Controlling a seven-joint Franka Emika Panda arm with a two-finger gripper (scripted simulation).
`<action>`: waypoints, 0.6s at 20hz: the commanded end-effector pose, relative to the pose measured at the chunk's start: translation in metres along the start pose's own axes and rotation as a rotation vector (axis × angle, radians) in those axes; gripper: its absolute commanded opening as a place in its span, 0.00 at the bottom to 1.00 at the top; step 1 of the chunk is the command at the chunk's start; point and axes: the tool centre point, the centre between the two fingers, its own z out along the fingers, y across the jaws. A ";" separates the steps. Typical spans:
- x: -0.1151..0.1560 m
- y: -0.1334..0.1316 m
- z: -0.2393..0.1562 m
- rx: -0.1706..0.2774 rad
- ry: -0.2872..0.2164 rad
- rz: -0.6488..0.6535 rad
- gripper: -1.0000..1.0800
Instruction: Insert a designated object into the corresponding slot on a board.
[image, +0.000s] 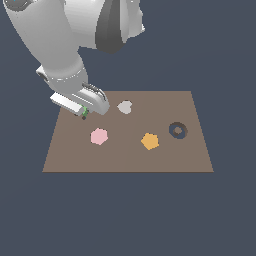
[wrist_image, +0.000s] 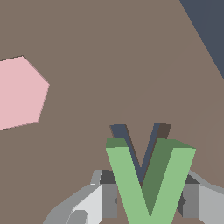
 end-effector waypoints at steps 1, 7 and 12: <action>0.005 0.002 0.000 0.000 0.000 -0.016 0.00; 0.007 0.004 0.000 0.000 0.000 -0.020 0.00; 0.008 0.003 0.009 0.000 0.000 -0.024 0.00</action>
